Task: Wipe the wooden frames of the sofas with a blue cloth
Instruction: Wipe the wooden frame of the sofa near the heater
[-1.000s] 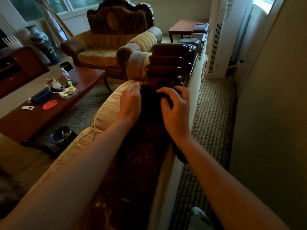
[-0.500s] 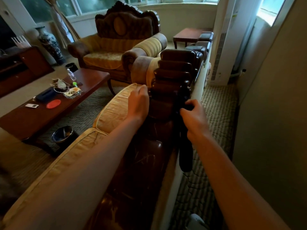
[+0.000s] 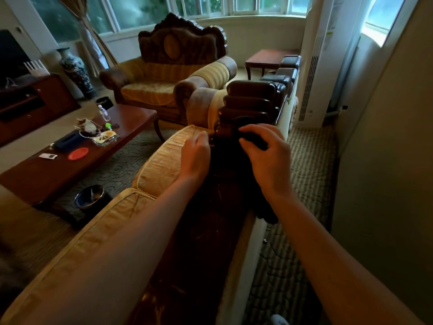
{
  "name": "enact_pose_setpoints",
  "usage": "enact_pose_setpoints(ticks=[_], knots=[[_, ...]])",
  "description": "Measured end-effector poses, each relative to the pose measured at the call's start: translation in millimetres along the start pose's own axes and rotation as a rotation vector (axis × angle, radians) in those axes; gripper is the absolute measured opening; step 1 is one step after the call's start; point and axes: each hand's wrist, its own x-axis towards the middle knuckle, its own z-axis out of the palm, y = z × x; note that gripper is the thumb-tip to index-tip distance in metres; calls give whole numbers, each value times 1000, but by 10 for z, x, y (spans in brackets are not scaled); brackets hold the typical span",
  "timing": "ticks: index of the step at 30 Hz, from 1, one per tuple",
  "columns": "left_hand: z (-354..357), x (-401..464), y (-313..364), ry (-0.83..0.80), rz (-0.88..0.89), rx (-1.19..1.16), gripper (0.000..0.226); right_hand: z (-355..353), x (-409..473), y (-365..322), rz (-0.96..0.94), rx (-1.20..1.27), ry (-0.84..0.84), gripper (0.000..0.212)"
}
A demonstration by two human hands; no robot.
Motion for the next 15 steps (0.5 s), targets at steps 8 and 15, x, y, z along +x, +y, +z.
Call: enact_pose_setpoints(ticks=[8, 15], knots=[[-7, -5, -23, 20, -28, 8, 49, 85, 63, 115, 179, -219, -69, 18], [-1, -1, -21, 20, -8, 13, 48, 62, 65, 640, 692, 268, 60, 22]])
